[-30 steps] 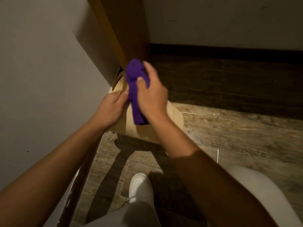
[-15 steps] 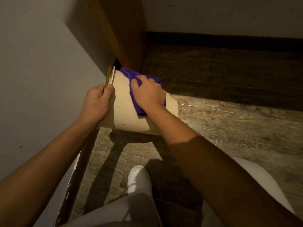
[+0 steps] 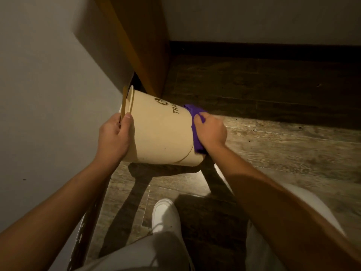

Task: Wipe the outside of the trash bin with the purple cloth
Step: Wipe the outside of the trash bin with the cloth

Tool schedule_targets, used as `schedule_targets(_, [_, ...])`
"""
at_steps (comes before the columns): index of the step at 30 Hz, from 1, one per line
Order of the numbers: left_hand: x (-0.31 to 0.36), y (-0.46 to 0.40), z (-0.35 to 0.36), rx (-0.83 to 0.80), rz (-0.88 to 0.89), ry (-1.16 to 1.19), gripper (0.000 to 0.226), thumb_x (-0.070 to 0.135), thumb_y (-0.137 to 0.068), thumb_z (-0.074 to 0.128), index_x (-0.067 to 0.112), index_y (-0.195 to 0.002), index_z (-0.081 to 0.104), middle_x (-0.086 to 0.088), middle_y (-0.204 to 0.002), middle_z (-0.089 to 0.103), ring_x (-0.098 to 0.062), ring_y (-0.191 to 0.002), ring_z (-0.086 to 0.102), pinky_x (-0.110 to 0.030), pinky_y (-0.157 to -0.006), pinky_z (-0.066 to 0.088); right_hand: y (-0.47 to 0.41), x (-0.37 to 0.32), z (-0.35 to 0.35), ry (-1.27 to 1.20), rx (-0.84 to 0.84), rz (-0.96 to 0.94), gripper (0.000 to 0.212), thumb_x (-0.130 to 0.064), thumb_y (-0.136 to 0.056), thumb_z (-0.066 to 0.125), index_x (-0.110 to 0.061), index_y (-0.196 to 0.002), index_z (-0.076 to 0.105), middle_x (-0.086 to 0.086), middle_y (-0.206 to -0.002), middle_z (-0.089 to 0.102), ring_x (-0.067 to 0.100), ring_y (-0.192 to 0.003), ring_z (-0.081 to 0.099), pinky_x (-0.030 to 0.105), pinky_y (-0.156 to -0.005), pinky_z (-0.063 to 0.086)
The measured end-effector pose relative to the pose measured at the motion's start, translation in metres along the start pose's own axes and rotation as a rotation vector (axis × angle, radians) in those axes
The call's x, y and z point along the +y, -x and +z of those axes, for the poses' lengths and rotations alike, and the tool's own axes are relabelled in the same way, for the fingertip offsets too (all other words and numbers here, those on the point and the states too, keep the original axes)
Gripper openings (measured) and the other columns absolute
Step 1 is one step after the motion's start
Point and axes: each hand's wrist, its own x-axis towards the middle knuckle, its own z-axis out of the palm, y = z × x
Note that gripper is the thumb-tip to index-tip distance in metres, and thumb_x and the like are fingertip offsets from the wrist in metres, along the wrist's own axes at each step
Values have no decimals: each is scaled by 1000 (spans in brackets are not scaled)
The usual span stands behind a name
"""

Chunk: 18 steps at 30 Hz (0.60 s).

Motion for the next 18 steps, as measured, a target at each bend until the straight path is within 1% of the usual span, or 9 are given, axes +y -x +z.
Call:
schedule_targets(2, [1,0,1,-3,7,-17,33,41,-104,41,20,-87,59,-1,-87,60,-22,-82,58,-44,-71,51,25,2,2,55,86,-43,41,-42,-109,39,-21,-131,66,7,-109,72,28,-91,69,32,-69,48])
schedule_targets(4, [4,-3,2,-14,7,-33,29,41,-104,41,27,-83,56,3,-86,59,-17,-80,56,-38,-67,47,45,2,4,114,93,-42,41,-40,-111,34,-19,-133,60,12,-116,70,34,-94,70,39,-75,56])
schedule_targets(7, [9,-11,3,-36,21,-44,28,40,-104,41,28,-85,57,5,-86,58,-13,-78,55,-32,-63,42,61,5,1,231,49,-44,35,-36,-111,31,-19,-131,54,15,-111,68,35,-89,70,41,-72,56])
schedule_targets(9, [13,-14,4,-79,65,-70,30,40,-104,42,23,-89,60,5,-86,60,-14,-79,56,-31,-63,42,68,10,-3,268,-16,-42,30,-33,-111,33,-19,-129,51,14,-107,68,34,-88,70,41,-72,56])
schedule_targets(12, [17,-17,6,-121,106,-93,28,41,-104,42,22,-96,61,8,-89,60,-12,-83,57,-28,-64,41,70,16,-8,339,-111,-61,25,-27,-109,37,-18,-128,49,13,-103,70,33,-90,69,41,-72,54])
schedule_targets(14, [21,-20,6,-130,127,-105,30,40,-104,42,19,-97,62,2,-89,62,-15,-83,58,-29,-64,43,70,16,-14,384,-157,-101,23,-24,-107,40,-17,-128,48,12,-102,71,32,-90,69,40,-68,49])
schedule_targets(16, [25,-21,7,-143,159,-141,37,40,-104,42,12,-94,63,-5,-88,63,-19,-81,59,-32,-64,46,76,16,-20,428,-289,-167,25,-24,-106,42,-17,-129,49,12,-107,71,32,-94,68,40,-70,48])
schedule_targets(18, [29,-25,8,-163,193,-206,42,41,-105,41,7,-92,63,-8,-84,63,-24,-78,60,-38,-66,48,81,17,-28,360,-495,-163,27,-32,-105,46,-19,-125,59,10,-115,69,31,-102,66,41,-81,53])
